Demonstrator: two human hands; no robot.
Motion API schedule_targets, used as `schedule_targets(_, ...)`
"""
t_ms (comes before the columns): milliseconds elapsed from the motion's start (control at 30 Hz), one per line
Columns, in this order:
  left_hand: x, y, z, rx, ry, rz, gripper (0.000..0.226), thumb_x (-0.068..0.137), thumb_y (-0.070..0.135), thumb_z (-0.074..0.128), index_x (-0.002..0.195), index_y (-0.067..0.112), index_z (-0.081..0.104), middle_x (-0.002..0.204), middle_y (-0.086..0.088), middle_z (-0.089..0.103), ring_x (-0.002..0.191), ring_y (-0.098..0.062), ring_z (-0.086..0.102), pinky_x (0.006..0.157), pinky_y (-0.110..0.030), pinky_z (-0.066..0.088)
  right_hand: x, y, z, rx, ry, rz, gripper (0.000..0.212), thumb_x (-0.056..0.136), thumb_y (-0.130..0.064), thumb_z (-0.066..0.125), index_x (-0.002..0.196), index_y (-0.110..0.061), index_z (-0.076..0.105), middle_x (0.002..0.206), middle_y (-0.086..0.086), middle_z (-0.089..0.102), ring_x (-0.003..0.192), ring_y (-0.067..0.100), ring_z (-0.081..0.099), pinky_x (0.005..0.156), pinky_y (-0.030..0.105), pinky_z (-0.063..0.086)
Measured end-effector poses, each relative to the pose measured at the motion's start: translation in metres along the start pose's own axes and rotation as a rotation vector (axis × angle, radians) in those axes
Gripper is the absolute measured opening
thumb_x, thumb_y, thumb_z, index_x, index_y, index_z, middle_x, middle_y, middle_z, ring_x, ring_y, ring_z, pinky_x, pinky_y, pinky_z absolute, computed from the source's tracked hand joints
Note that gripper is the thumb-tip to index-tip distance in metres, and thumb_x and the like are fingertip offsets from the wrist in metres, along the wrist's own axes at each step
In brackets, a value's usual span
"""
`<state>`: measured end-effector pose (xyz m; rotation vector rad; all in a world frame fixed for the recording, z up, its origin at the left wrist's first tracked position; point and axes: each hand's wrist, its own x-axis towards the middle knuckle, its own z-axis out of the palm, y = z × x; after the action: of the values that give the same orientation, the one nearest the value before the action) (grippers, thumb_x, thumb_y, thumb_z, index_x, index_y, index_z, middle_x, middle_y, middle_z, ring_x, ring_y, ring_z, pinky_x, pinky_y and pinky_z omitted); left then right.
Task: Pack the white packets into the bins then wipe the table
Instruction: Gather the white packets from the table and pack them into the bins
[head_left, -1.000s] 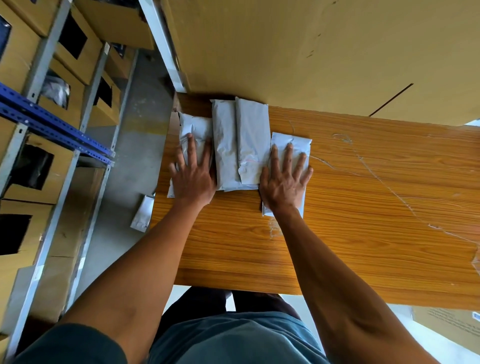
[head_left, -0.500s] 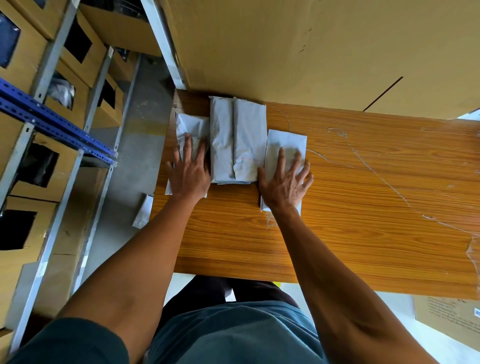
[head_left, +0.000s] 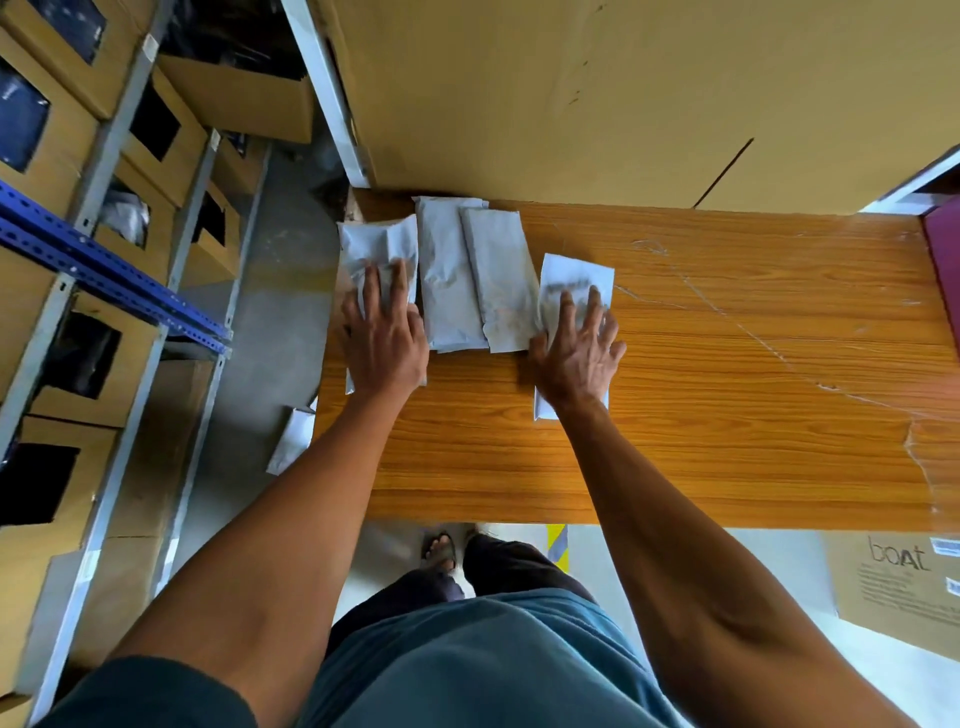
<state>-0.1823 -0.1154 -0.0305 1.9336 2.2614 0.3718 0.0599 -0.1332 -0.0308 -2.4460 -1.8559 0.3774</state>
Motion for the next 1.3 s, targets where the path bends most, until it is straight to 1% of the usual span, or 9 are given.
schedule_targets(67, -0.006, 0.012, -0.009, -0.015, 0.01, 0.028, 0.066, 0.108, 0.043, 0.042, 0.168, 0.04, 0.014, 0.175, -0.006, 0.019, 0.151, -0.041, 0.031, 0.113, -0.06, 0.036, -0.01, 0.001, -0.006, 0.005, 0.0, -0.015, 0.072, 0.102, -0.054, 0.042, 0.165, -0.029, 0.018, 0.176, 0.007, 0.005, 0.16, 0.04, 0.01, 0.116, 0.062, 0.029)
schedule_targets(167, -0.02, 0.031, -0.02, -0.033, 0.012, 0.112, 0.068, 0.106, 0.041, 0.045, 0.167, 0.042, 0.016, 0.175, -0.006, 0.02, 0.149, -0.038, 0.033, 0.106, -0.057, 0.044, -0.025, 0.002, -0.016, 0.031, 0.037, -0.033, 0.068, 0.104, -0.052, 0.037, 0.165, -0.031, 0.017, 0.176, 0.004, 0.009, 0.162, 0.033, 0.006, 0.117, 0.06, 0.029)
schedule_targets(333, -0.058, 0.063, -0.024, -0.079, -0.028, 0.265, 0.064, 0.106, 0.04, 0.044, 0.166, 0.043, 0.02, 0.175, -0.002, 0.017, 0.153, -0.035, 0.029, 0.107, -0.059, 0.046, -0.06, 0.022, -0.026, 0.064, 0.096, -0.019, 0.063, 0.103, -0.051, 0.039, 0.162, -0.033, 0.026, 0.174, 0.001, 0.019, 0.161, 0.032, 0.011, 0.112, 0.057, 0.032)
schedule_targets(467, -0.087, 0.088, -0.017, -0.086, -0.052, 0.392, 0.061, 0.104, 0.04, 0.043, 0.164, 0.043, 0.028, 0.173, -0.001, 0.024, 0.144, -0.033, 0.038, 0.101, -0.055, 0.051, -0.087, 0.056, -0.033, 0.062, 0.13, 0.041, 0.065, 0.1, -0.051, 0.042, 0.162, -0.032, 0.028, 0.173, 0.0, 0.023, 0.161, 0.033, 0.015, 0.11, 0.057, 0.035)
schedule_targets(667, -0.121, 0.133, -0.005, -0.121, -0.089, 0.505, 0.061, 0.104, 0.039, 0.043, 0.163, 0.043, 0.029, 0.172, -0.001, 0.026, 0.145, -0.031, 0.038, 0.106, -0.051, 0.047, -0.117, 0.114, -0.045, 0.058, 0.187, 0.126, 0.065, 0.098, -0.048, 0.046, 0.159, -0.03, 0.032, 0.169, 0.003, 0.03, 0.158, 0.035, 0.022, 0.103, 0.055, 0.04)
schedule_targets(900, -0.163, 0.224, 0.016, -0.083, -0.152, 0.673, 0.061, 0.103, 0.041, 0.041, 0.163, 0.046, 0.029, 0.173, 0.002, 0.026, 0.142, -0.029, 0.04, 0.1, -0.047, 0.044, -0.137, 0.207, -0.064, 0.07, 0.228, 0.231, 0.067, 0.099, -0.051, 0.039, 0.161, -0.029, 0.029, 0.171, 0.004, 0.026, 0.16, 0.034, 0.019, 0.104, 0.055, 0.04)
schedule_targets(1000, -0.182, 0.278, 0.028, -0.074, -0.164, 0.732, 0.062, 0.101, 0.044, 0.033, 0.163, 0.046, 0.029, 0.173, 0.003, 0.026, 0.141, -0.028, 0.04, 0.099, -0.045, 0.044, -0.144, 0.26, -0.077, 0.073, 0.252, 0.279, 0.068, 0.097, -0.053, 0.035, 0.161, -0.029, 0.03, 0.171, 0.003, 0.027, 0.16, 0.033, 0.02, 0.103, 0.054, 0.041)
schedule_targets(1167, -0.224, 0.381, 0.052, -0.079, -0.184, 0.845, 0.063, 0.1, 0.047, 0.027, 0.163, 0.045, 0.031, 0.172, 0.002, 0.027, 0.137, -0.027, 0.042, 0.095, -0.043, 0.042, -0.153, 0.365, -0.102, 0.079, 0.288, 0.364, 0.067, 0.098, -0.049, 0.039, 0.162, -0.03, 0.028, 0.173, 0.003, 0.026, 0.16, 0.031, 0.018, 0.107, 0.056, 0.04)
schedule_targets(1300, -0.256, 0.463, 0.067, -0.12, -0.206, 0.938, 0.061, 0.101, 0.046, 0.029, 0.162, 0.044, 0.033, 0.172, 0.002, 0.027, 0.138, -0.027, 0.043, 0.095, -0.045, 0.043, -0.158, 0.441, -0.122, 0.081, 0.332, 0.431, 0.068, 0.099, -0.048, 0.041, 0.163, -0.029, 0.029, 0.172, 0.002, 0.026, 0.161, 0.03, 0.018, 0.112, 0.059, 0.038)
